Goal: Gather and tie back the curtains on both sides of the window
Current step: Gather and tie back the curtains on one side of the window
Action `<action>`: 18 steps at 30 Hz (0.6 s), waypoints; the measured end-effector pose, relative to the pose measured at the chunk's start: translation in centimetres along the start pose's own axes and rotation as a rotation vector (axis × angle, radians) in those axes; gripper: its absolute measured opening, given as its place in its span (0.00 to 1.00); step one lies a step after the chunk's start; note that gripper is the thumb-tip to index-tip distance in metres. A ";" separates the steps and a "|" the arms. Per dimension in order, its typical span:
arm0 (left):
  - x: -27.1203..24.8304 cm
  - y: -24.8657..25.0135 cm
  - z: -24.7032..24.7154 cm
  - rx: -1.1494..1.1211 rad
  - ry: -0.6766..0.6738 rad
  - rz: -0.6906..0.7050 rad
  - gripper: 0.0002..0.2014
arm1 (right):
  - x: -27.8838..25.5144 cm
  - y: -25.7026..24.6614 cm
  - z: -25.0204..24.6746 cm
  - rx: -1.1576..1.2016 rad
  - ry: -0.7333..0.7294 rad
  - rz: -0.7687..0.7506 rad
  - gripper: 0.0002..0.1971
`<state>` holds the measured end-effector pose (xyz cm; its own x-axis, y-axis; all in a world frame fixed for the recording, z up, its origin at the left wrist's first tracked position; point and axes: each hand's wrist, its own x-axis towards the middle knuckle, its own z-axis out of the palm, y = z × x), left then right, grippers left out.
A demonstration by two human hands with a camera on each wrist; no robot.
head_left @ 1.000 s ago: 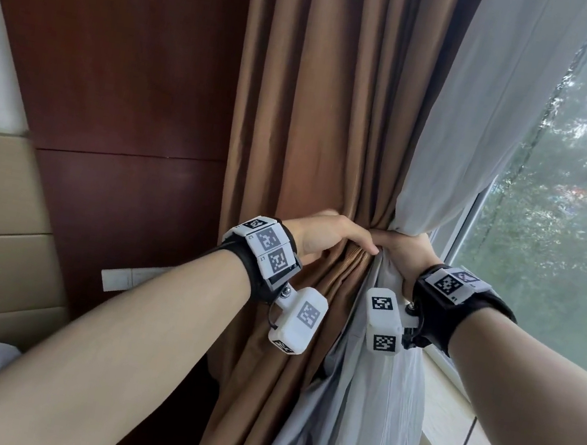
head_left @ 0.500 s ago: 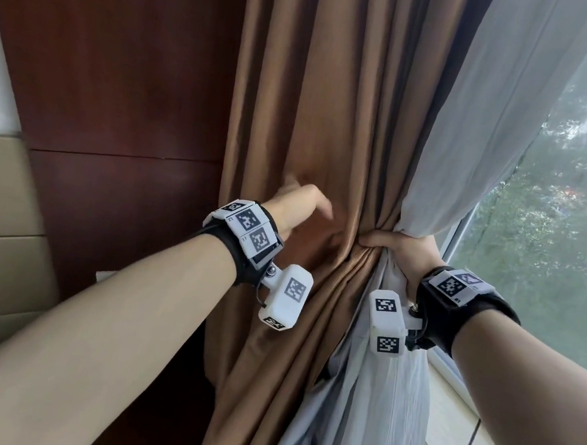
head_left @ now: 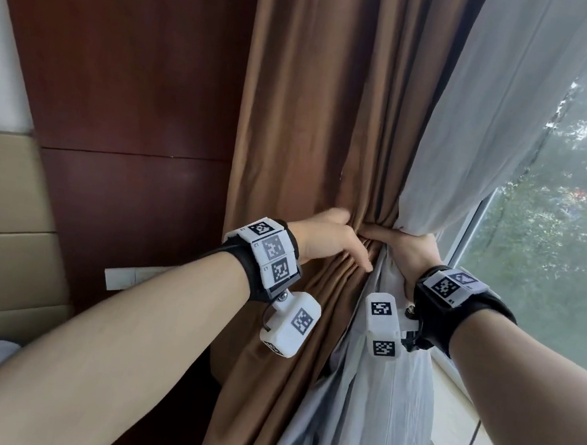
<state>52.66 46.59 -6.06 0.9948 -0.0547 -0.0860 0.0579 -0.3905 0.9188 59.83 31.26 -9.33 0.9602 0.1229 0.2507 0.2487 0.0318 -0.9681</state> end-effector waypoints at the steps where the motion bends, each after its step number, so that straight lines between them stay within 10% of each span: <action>1: -0.6 0.3 0.0 0.010 -0.016 0.004 0.28 | -0.2 0.0 0.3 0.028 -0.053 0.005 0.24; 9: 0.5 -0.5 -0.1 0.037 -0.064 0.031 0.23 | -0.7 -0.4 0.8 0.153 -0.181 -0.014 0.24; 18: 1.9 0.2 -2.0 0.144 -0.049 -0.100 0.54 | -0.3 0.0 0.5 0.084 -0.045 -0.026 0.20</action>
<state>54.70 48.24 -5.25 0.9792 -0.0525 -0.1959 0.1400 -0.5239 0.8402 59.43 31.69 -9.41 0.9464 0.1656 0.2772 0.2599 0.1187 -0.9583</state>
